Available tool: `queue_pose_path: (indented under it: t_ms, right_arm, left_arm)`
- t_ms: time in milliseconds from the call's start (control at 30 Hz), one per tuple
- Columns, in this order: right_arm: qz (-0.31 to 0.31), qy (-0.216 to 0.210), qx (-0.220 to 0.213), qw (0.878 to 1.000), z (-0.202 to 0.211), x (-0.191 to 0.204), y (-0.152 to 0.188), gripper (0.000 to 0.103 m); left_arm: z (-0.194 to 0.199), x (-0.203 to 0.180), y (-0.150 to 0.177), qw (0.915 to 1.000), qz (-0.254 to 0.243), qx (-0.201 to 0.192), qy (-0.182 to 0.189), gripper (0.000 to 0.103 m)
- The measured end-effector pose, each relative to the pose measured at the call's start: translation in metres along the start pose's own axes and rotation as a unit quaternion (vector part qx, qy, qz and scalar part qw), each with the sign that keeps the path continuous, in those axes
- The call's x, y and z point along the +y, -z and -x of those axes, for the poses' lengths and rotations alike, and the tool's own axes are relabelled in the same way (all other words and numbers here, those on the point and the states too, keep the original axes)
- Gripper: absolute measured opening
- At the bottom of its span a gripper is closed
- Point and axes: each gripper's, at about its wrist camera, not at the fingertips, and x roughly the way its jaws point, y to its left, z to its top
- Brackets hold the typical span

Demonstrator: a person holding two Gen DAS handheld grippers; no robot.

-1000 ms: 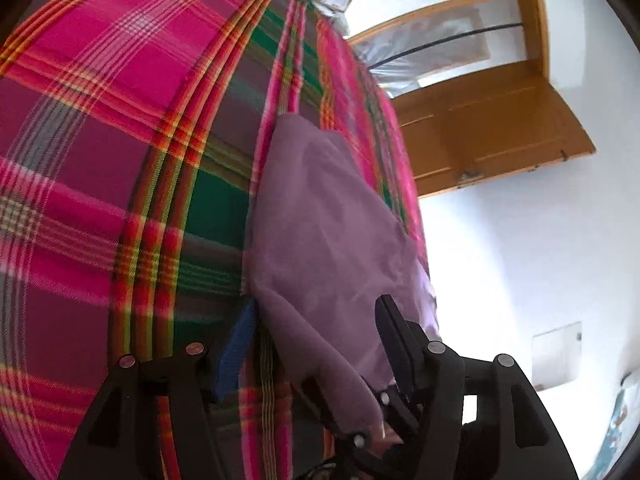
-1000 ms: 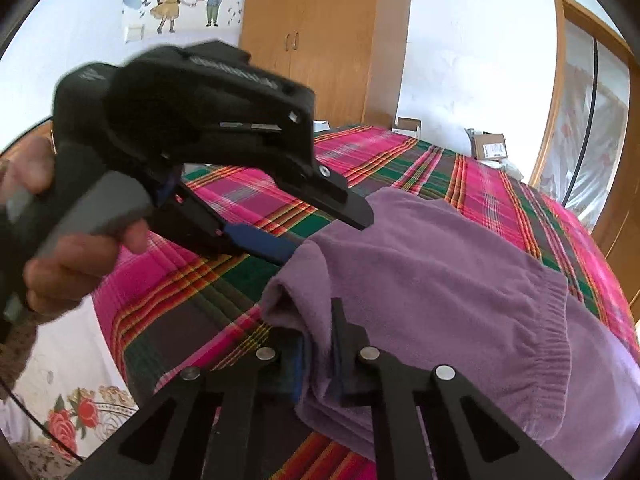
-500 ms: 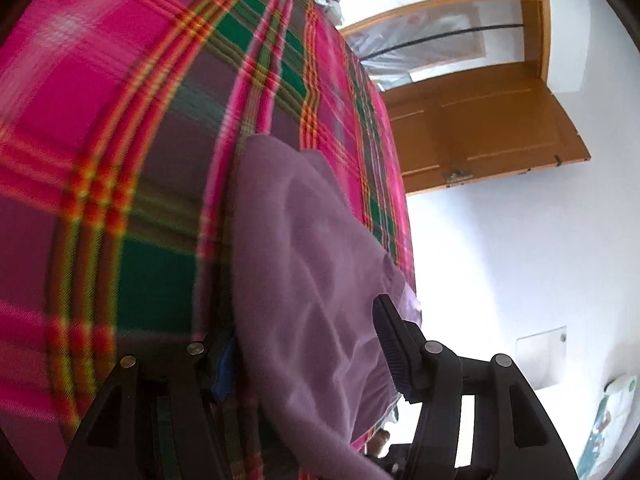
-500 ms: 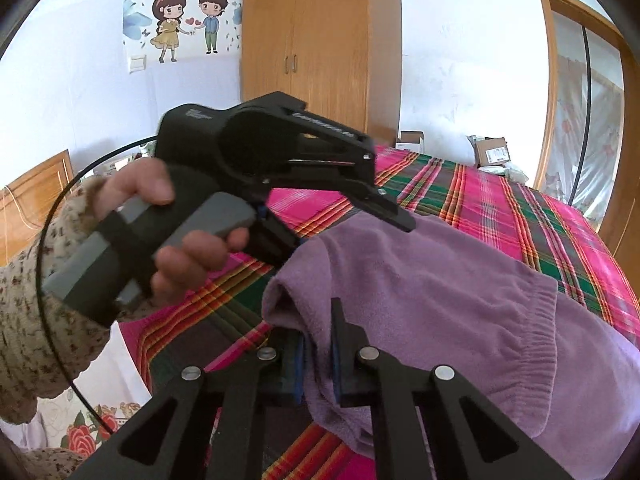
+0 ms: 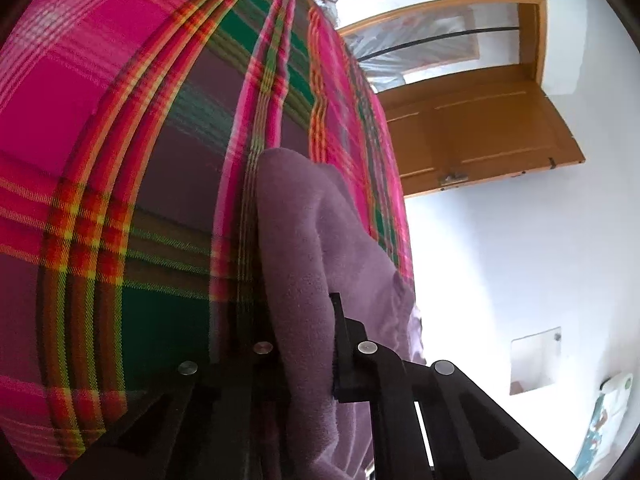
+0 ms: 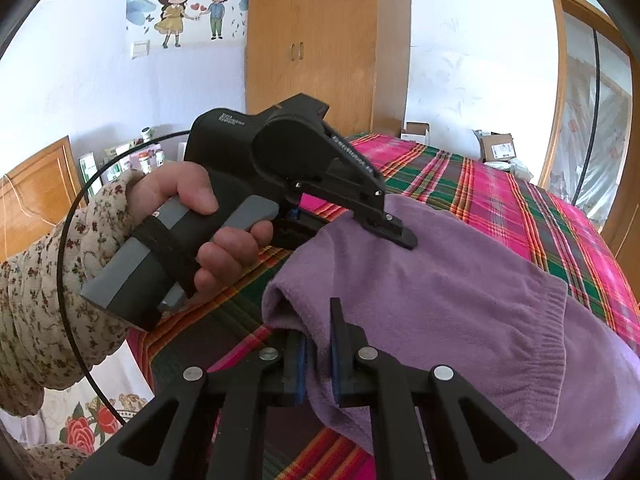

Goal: Fold clothes

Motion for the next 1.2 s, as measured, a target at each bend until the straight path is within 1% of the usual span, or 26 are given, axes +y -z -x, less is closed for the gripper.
queue_pose_path:
  t_ms: [100, 233, 367, 533, 633, 733, 800, 833, 1000, 1200]
  right_arm:
    - [0.002, 0.001, -0.003, 1.000, -0.002, 0.003, -0.007, 0.009]
    - [-0.001, -0.006, -0.003, 1.000, -0.006, 0.007, -0.016, 0.009]
    - [0.011, -0.015, -0.009, 1.000, -0.009, 0.020, -0.027, 0.009]
    - [0.026, -0.041, -0.015, 0.999, -0.007, 0.044, -0.036, 0.009]
    - [0.034, -0.059, -0.010, 0.998, -0.013, 0.052, -0.038, 0.009]
    - [0.041, -0.076, -0.004, 0.996, -0.019, 0.062, -0.040, 0.009]
    - [0.040, -0.087, -0.001, 0.995, -0.022, 0.068, -0.039, 0.009]
    - [0.040, -0.094, 0.000, 0.995, -0.024, 0.071, -0.040, 0.009]
    - [0.046, -0.111, 0.002, 0.993, -0.034, 0.082, -0.042, 0.009]
    - [0.033, -0.123, 0.029, 0.991, -0.052, 0.072, -0.038, 0.011]
  left_arm:
    - [0.011, 0.001, -0.004, 0.9993, -0.002, -0.007, 0.037, 0.011]
    - [0.024, 0.005, -0.005, 0.9991, -0.005, -0.012, 0.041, 0.010]
    - [0.042, 0.007, 0.001, 0.9987, -0.006, -0.024, 0.045, 0.010]
    - [0.026, -0.022, -0.037, 0.9982, -0.015, -0.049, 0.029, 0.010]
    - [0.045, -0.020, -0.037, 0.9981, -0.014, -0.057, 0.019, 0.010]
    - [0.060, -0.010, -0.039, 0.9980, -0.012, -0.062, 0.005, 0.010]
    - [0.045, -0.011, -0.027, 0.9979, -0.006, -0.065, -0.001, 0.010]
    - [0.046, -0.006, -0.026, 0.9977, -0.003, -0.067, -0.004, 0.010]
    - [0.071, 0.013, -0.033, 0.9965, 0.008, -0.080, -0.019, 0.010]
    - [0.076, 0.044, -0.034, 0.9964, 0.023, -0.074, -0.032, 0.011]
